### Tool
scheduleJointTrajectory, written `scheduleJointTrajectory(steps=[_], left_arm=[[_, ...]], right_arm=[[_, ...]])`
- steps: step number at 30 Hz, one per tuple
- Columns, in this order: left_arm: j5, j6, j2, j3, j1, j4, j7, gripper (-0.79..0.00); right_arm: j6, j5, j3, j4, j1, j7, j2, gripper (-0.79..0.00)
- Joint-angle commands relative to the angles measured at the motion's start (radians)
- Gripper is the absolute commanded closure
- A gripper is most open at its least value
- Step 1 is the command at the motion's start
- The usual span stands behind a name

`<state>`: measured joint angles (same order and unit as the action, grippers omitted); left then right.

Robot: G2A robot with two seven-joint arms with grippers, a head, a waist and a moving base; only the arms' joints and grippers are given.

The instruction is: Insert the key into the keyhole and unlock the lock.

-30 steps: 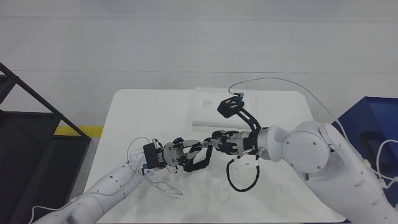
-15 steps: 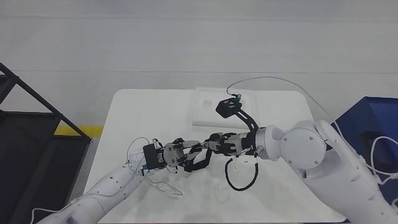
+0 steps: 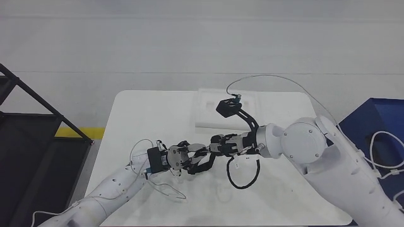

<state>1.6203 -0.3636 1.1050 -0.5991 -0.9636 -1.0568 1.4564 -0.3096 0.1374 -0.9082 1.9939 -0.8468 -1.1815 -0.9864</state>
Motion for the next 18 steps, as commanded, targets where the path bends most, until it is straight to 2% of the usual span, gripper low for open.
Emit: scheduleJointTrajectory(steps=[1, 18], left_arm=[[0.001, -0.001, 0.0, -0.001, 0.0, -0.001, -0.001, 0.0], [-0.023, -0.027, 0.01, -0.007, -0.01, 0.009, -0.027, 0.0]], right_arm=[[-0.001, -0.001, 0.007, -0.005, 0.007, -0.005, -0.002, 0.0], [-0.028, 0.053, 0.018, 0.005, 0.009, 0.004, -0.004, -0.009]])
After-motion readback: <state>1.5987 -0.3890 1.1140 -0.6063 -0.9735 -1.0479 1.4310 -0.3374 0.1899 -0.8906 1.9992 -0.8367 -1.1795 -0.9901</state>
